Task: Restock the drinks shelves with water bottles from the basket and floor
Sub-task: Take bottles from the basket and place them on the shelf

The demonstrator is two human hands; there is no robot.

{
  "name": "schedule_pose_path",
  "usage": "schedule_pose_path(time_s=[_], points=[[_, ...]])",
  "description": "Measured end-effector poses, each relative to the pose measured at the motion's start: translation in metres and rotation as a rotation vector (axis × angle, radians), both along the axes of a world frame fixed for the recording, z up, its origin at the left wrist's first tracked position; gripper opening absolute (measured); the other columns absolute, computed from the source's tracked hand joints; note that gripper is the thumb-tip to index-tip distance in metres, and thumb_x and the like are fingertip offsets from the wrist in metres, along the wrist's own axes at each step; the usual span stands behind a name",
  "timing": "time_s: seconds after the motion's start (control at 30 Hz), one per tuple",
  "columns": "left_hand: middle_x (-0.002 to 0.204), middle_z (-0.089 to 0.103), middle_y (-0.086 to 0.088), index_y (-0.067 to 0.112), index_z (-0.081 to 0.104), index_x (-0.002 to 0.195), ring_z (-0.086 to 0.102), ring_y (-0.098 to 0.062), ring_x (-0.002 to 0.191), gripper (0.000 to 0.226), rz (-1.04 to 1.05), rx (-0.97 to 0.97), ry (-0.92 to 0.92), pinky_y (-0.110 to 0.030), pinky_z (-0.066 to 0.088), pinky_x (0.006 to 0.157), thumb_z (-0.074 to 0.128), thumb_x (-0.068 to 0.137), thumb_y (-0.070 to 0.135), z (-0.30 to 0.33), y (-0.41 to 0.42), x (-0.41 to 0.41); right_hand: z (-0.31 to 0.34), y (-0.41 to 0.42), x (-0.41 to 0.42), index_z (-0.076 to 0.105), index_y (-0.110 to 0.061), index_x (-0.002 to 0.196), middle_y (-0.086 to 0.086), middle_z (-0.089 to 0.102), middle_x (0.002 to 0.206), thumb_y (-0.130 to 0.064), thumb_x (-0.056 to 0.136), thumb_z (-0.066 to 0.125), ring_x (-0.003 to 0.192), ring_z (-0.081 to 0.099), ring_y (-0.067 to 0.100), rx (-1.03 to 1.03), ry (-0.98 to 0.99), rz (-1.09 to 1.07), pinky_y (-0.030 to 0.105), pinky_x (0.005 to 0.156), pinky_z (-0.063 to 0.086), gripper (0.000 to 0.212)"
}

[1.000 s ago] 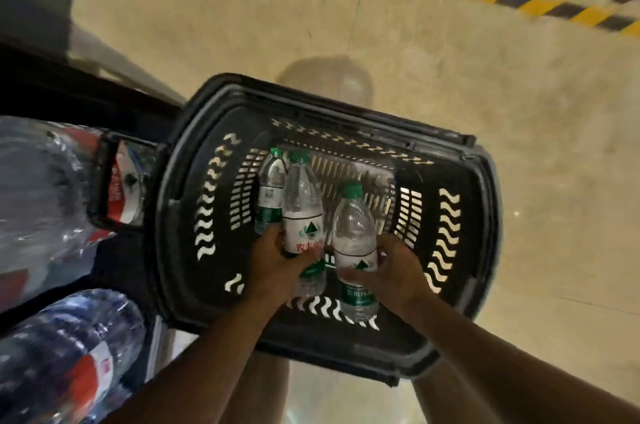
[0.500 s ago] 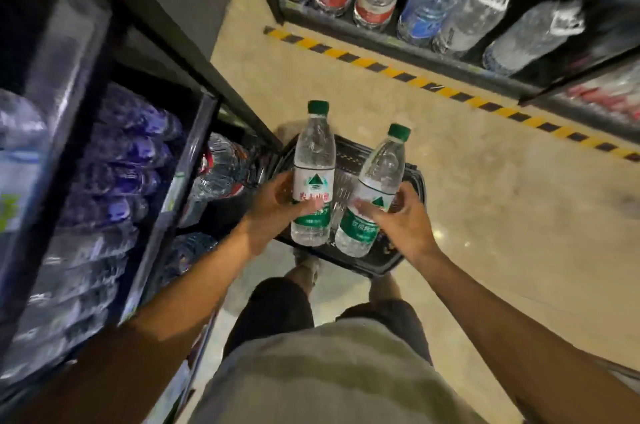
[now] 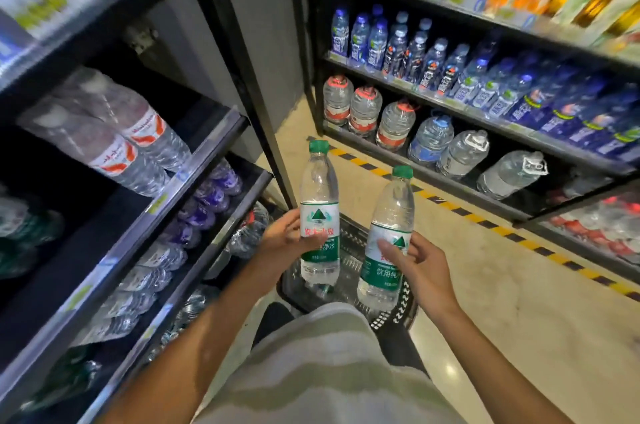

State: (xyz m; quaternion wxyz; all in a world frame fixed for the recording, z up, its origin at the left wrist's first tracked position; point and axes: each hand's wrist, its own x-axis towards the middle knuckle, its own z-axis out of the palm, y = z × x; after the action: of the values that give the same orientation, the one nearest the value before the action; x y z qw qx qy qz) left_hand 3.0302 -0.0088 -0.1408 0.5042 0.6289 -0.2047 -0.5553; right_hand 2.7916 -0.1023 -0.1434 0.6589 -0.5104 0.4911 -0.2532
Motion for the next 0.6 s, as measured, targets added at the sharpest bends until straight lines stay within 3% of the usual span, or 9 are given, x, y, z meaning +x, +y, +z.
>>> schedule_pose_path(time_s=[0.1, 0.23, 0.37, 0.5, 0.6], points=[[0.127, 0.072, -0.006, 0.02, 0.063, 0.131, 0.068, -0.024, 0.118, 0.059, 0.061, -0.07, -0.021, -0.04, 0.055, 0.101, 0.087, 0.077, 0.017, 0.014, 0.015, -0.018, 0.018, -0.013, -0.008, 0.074, -0.019, 0.113, 0.001, 0.08, 0.099, -0.038, 0.073, 0.083, 0.09, 0.078, 0.02, -0.045, -0.015, 0.088, 0.025, 0.071, 0.061, 0.046], [0.125, 0.072, -0.008, 0.017, 0.062, 0.133, 0.068, -0.026, 0.119, 0.065, 0.195, -0.117, -0.077, -0.04, 0.055, 0.101, 0.087, 0.073, 0.015, 0.035, 0.033, -0.043, 0.038, -0.023, -0.018, 0.075, -0.02, 0.111, 0.0, 0.08, 0.099, -0.039, 0.077, 0.082, 0.09, 0.077, 0.019, -0.1, -0.07, 0.207, 0.022, 0.069, 0.059, 0.04], [0.12, 0.075, -0.004, 0.019, 0.065, 0.128, 0.071, -0.02, 0.112, 0.064, 0.343, -0.162, -0.125, -0.026, 0.059, 0.085, 0.088, 0.068, 0.015, 0.059, 0.057, -0.065, 0.059, -0.024, -0.013, 0.073, -0.018, 0.114, -0.001, 0.079, 0.101, -0.038, 0.077, 0.081, 0.091, 0.076, 0.016, -0.167, -0.114, 0.367, 0.022, 0.072, 0.058, 0.043], [0.121, 0.075, 0.001, 0.023, 0.064, 0.128, 0.072, -0.013, 0.11, 0.065, 0.517, -0.179, -0.167, -0.026, 0.059, 0.087, 0.087, 0.068, 0.015, 0.075, 0.102, -0.078, 0.08, -0.007, 0.012, 0.071, -0.015, 0.117, 0.0, 0.079, 0.1, -0.033, 0.076, 0.081, 0.088, 0.075, 0.014, -0.171, -0.181, 0.535, 0.023, 0.074, 0.058, 0.045], [0.115, 0.077, 0.007, 0.026, 0.067, 0.12, 0.073, -0.009, 0.106, 0.057, 0.676, -0.185, -0.207, -0.022, 0.06, 0.083, 0.088, 0.068, 0.014, 0.08, 0.143, -0.08, 0.088, 0.017, 0.038, 0.069, -0.011, 0.117, -0.007, 0.078, 0.087, -0.023, 0.082, 0.08, 0.079, 0.074, 0.008, -0.162, -0.215, 0.668, 0.02, 0.069, 0.057, 0.038]])
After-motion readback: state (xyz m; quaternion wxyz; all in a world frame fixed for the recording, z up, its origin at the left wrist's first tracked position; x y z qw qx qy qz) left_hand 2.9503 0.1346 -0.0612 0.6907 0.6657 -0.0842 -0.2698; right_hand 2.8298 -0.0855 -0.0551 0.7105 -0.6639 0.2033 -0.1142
